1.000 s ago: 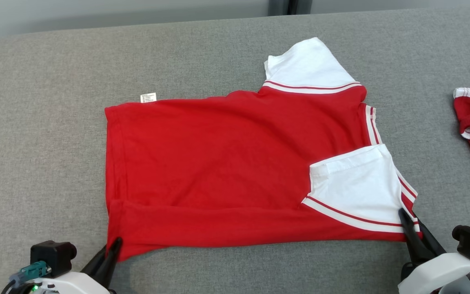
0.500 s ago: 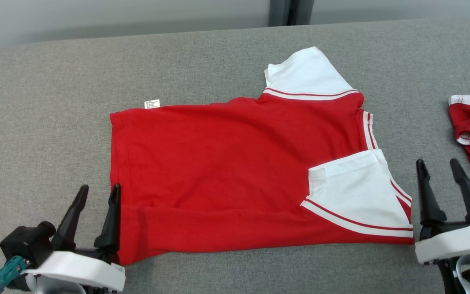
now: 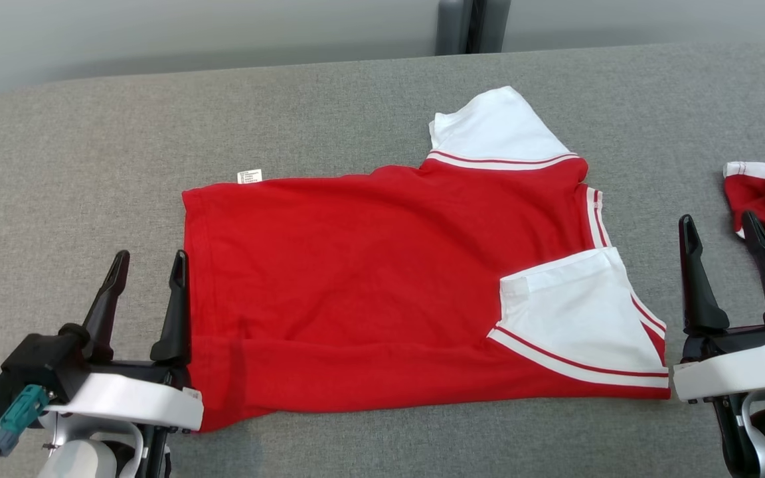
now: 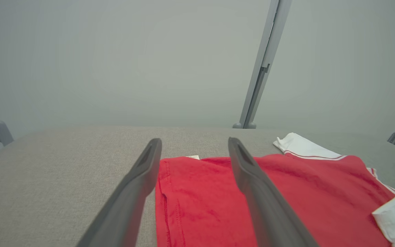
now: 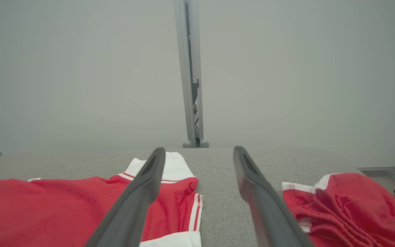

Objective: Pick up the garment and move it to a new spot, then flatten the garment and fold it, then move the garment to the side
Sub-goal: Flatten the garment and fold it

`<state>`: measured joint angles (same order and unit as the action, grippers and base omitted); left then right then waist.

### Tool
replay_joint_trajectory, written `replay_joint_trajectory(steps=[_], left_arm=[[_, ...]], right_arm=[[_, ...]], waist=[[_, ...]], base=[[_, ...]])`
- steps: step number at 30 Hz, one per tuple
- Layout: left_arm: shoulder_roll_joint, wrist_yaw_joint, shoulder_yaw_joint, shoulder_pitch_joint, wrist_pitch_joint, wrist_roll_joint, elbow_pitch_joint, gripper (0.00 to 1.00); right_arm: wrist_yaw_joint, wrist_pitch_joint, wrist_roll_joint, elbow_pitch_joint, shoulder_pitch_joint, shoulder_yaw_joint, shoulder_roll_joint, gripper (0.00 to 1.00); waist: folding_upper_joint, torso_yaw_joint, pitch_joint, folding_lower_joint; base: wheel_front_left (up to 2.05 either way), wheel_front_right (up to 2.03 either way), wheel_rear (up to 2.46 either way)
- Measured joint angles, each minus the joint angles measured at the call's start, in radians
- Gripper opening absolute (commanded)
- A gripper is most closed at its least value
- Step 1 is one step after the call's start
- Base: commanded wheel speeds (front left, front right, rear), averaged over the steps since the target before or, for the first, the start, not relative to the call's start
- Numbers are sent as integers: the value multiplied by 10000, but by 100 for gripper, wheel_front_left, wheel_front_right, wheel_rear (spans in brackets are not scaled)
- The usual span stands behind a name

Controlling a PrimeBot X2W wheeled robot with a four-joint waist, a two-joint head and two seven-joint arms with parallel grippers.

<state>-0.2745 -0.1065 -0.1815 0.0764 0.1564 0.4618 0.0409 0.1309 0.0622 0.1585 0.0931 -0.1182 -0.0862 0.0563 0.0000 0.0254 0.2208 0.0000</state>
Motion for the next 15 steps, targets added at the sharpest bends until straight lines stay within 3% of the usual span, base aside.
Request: replay_joint_trajectory(steps=[8,15], left_arm=[[-38,19,56,856,105,19,-464,100],[-268,888,-90,2941,-1354,755,-2428,100]], right_arm=[[0,-4,107,10,-58,38,-35,100],[0,77,219,-130,-504,332,-59,100]], waist=[[0,-10,317,0],[0,-263,938,0]], base=[[0,0,0],[0,0,0]])
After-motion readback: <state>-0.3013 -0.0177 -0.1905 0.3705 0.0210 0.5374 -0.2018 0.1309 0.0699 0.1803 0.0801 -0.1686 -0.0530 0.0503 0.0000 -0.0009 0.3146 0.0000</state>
